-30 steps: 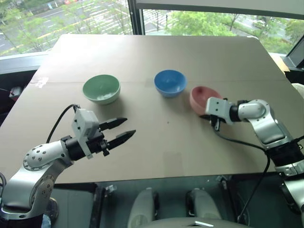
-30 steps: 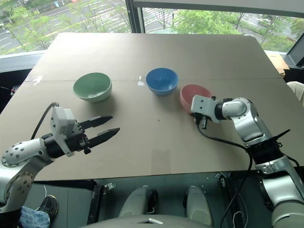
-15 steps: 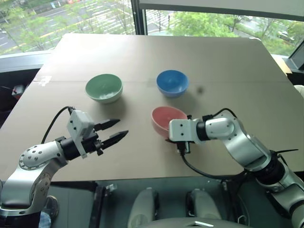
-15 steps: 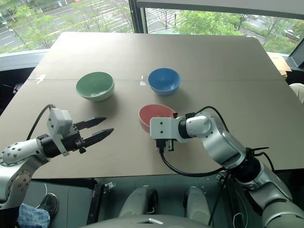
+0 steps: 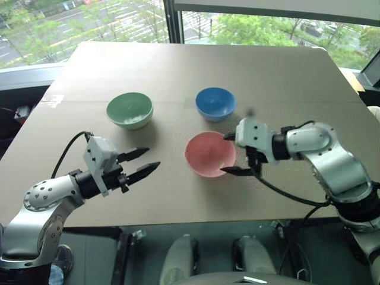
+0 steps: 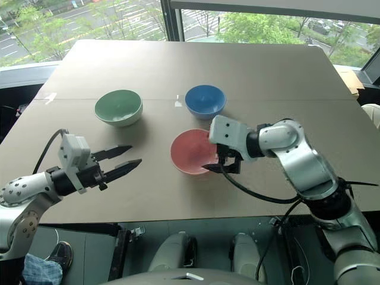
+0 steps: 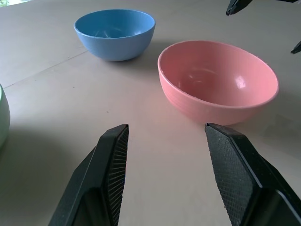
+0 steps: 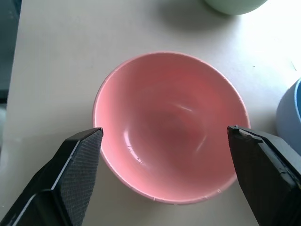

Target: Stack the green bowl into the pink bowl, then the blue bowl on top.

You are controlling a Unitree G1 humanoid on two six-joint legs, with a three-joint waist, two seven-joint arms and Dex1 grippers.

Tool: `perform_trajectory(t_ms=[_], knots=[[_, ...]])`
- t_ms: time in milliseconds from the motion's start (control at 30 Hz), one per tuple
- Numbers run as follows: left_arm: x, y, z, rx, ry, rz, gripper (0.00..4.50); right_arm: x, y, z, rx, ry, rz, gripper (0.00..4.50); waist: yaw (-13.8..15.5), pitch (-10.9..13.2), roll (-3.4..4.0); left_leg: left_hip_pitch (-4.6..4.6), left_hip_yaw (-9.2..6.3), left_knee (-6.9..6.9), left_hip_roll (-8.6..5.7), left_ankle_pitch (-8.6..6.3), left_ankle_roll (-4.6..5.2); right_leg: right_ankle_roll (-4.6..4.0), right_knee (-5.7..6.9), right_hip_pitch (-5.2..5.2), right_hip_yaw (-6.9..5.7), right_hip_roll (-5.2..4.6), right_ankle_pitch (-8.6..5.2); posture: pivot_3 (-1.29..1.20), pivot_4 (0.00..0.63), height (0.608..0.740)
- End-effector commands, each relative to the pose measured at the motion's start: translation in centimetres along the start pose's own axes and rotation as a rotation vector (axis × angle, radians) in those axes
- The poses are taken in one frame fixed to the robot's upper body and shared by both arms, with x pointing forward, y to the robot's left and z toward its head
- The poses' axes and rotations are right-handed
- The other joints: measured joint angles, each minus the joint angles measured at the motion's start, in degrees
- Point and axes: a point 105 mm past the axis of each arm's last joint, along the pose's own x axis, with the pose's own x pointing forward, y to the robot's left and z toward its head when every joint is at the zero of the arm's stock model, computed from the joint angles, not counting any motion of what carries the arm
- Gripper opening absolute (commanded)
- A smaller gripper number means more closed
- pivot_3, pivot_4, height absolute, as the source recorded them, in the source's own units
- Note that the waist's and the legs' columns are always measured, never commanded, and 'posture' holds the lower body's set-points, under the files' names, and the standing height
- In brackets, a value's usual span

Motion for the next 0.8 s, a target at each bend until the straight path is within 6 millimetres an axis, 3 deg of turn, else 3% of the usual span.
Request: perform_trajectory(t_ms=[33,267,500,633,800], knots=[[-0.1,0.3,0.9,0.025,-0.034,0.011,2.74,-2.9,-0.6,1.3,0.050,-0.121,-0.050,4.44,0.0,0.0,-0.01,0.00,0.00,-0.02,0.00,0.00,0.00,0.00,0.00,0.01,0.00,-0.02,0.00,0.00,0.150,0.740],[-0.1,0.8,1.1,0.033,-0.045,0.044,2.74,-7.3,-1.4,1.6,0.166,-0.365,-0.187,4.44,0.0,0.0,-0.01,0.00,0.03,-0.20,-0.04,0.00,0.00,-0.01,-0.07,-0.02,-0.01,-0.22,-0.01,0.00,0.150,0.740],[1.2,4.2,0.0,0.125,0.055,0.197,2.74,-11.3,0.9,-0.1,0.269,-0.401,-0.137,4.44,1.2,0.0,0.01,0.01,0.02,-0.26,-0.15,0.00,0.05,-0.01,-0.12,0.02,-0.05,-0.23,0.00,0.00,0.150,0.740],[2.1,5.6,0.6,0.164,0.048,0.225,2.74,-12.0,1.2,-0.2,0.255,-0.420,-0.155,4.44,1.1,0.0,-0.02,0.06,0.06,-0.25,-0.13,-0.02,0.08,0.00,-0.05,0.03,-0.01,-0.16,0.00,0.00,0.150,0.740],[3.8,8.7,1.3,0.241,0.094,0.281,2.74,-11.9,1.5,-0.3,0.213,-0.425,-0.165,4.44,1.5,0.0,-0.05,0.04,-0.01,-0.23,-0.16,0.00,0.07,0.01,0.00,0.04,-0.06,-0.10,0.00,0.00,0.150,0.740]])
